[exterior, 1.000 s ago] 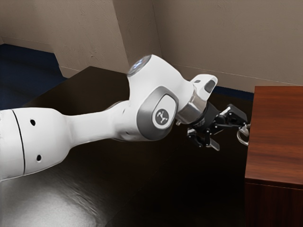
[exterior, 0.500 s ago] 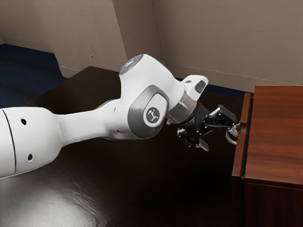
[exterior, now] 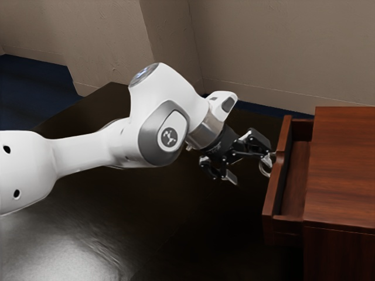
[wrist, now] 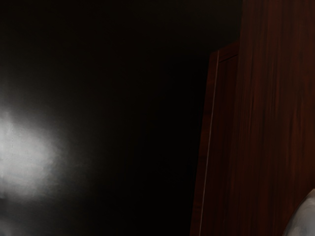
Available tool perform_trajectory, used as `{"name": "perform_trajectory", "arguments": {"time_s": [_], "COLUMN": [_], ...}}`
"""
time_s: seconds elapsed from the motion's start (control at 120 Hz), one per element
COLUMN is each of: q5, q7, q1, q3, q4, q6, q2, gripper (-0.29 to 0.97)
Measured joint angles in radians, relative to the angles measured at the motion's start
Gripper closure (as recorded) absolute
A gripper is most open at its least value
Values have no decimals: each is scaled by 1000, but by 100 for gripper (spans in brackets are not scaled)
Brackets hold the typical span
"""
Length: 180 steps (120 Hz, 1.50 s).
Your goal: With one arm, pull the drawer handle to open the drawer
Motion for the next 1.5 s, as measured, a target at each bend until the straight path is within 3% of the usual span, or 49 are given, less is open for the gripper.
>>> {"name": "perform_trajectory", "arguments": {"time_s": [0.667,1.5], "q5": [118,136], "q7": [-1,-10], "q1": [5,-5], "q3": [19,29], "q4": [-66,-98], "q6": [6,2], "q2": [-85,-103], "gripper": [0,0]}}
